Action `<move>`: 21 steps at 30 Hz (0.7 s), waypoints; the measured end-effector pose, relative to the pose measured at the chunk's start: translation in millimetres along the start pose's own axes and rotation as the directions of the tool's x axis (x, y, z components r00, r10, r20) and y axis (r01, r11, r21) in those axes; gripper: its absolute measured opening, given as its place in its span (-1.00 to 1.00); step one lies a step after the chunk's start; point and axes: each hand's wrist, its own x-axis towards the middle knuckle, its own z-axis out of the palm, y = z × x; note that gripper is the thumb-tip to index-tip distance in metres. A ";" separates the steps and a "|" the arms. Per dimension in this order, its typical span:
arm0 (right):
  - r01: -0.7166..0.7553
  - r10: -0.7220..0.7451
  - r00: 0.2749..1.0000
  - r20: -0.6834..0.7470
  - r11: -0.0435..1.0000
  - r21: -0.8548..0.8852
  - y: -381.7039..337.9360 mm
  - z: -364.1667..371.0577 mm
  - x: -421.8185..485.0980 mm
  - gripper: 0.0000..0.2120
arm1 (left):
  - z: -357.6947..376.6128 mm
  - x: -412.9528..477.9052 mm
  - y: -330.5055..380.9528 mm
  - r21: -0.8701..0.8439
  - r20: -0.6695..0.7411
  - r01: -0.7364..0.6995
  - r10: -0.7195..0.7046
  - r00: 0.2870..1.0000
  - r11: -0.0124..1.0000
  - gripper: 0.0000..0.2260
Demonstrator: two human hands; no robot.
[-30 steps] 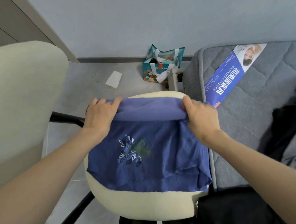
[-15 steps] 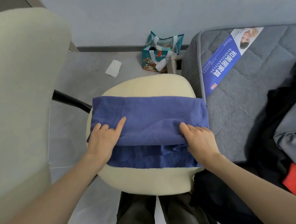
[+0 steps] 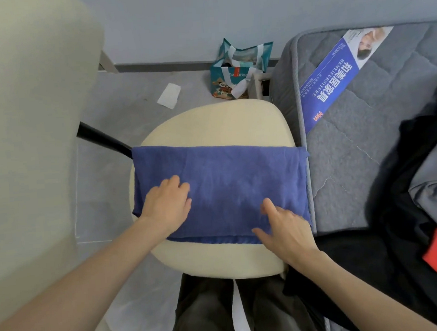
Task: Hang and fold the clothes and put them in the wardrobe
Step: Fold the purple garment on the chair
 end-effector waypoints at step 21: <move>-0.055 0.057 0.998 -0.015 0.992 0.111 -2.5 -10.9 60.5 -0.54 | 52.4 21.9 48.8 -0.791 0.341 0.414 -0.236 0.910 0.452 -0.50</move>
